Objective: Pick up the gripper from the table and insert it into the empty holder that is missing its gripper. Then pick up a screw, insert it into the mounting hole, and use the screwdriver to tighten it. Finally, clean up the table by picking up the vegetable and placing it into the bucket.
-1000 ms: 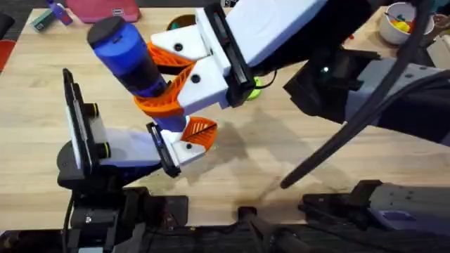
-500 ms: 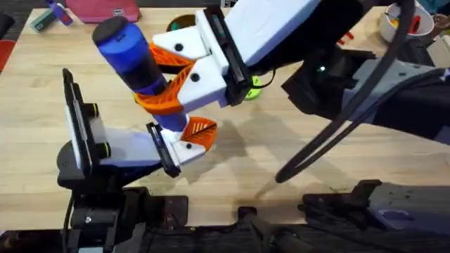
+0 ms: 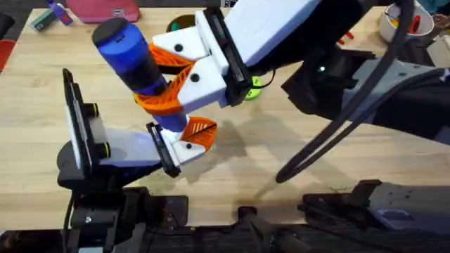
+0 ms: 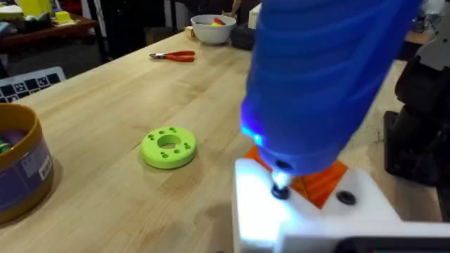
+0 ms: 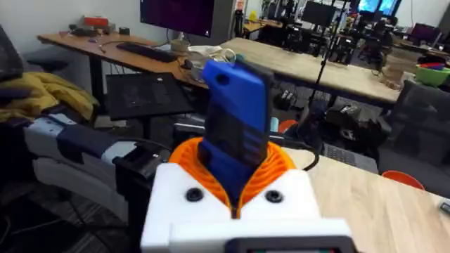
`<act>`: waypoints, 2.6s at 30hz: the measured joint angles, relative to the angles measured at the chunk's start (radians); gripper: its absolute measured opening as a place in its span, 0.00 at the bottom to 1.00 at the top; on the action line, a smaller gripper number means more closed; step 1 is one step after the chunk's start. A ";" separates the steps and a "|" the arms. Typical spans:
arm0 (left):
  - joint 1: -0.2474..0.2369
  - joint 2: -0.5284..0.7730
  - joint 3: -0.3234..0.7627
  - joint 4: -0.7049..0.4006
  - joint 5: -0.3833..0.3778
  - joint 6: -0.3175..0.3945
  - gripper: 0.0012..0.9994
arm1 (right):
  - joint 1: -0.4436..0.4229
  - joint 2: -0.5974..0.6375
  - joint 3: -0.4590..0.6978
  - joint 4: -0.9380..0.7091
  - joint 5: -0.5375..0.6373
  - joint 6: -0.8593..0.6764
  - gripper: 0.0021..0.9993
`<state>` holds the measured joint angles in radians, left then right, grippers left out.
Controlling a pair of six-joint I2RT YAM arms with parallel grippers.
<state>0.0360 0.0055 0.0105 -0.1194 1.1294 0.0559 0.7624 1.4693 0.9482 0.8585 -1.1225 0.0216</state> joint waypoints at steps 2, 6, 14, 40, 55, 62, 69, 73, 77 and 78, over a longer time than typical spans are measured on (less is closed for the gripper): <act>0.000 0.000 0.000 0.000 0.000 0.000 0.01 | 0.000 0.000 0.000 0.000 0.000 0.000 0.02; 0.000 0.000 0.000 0.000 0.000 0.000 0.01 | 0.000 0.001 0.000 0.013 0.000 0.019 0.02; 0.000 0.000 0.000 0.000 0.000 0.000 0.01 | -0.001 0.001 0.000 0.023 0.000 0.061 0.02; 0.000 0.000 0.000 0.000 0.000 0.000 0.01 | -0.062 0.001 0.543 -1.154 0.434 -0.140 0.02; 0.000 0.000 0.000 0.000 0.000 0.000 0.01 | -0.276 -0.016 0.653 -1.882 1.038 -0.798 0.02; 0.000 0.000 0.000 0.000 0.000 0.000 0.01 | -0.428 0.110 0.653 -1.940 1.142 -0.913 0.02; 0.000 0.000 0.000 0.000 0.000 0.000 0.01 | -0.551 0.267 0.643 -1.923 1.167 -1.032 0.02; 0.000 0.000 0.000 0.000 0.000 0.000 0.01 | -0.611 0.398 0.638 -1.894 1.229 -1.095 0.02; 0.000 0.000 0.000 0.000 0.000 0.000 0.01 | -0.630 0.486 0.637 -1.886 1.267 -1.117 0.02; 0.000 0.000 0.000 0.000 0.000 0.000 0.01 | -0.633 0.510 0.636 -1.879 1.277 -1.121 0.02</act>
<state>0.0360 0.0055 0.0105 -0.1193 1.1297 0.0559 0.1291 1.9788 1.5844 -1.0208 0.1548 -1.0999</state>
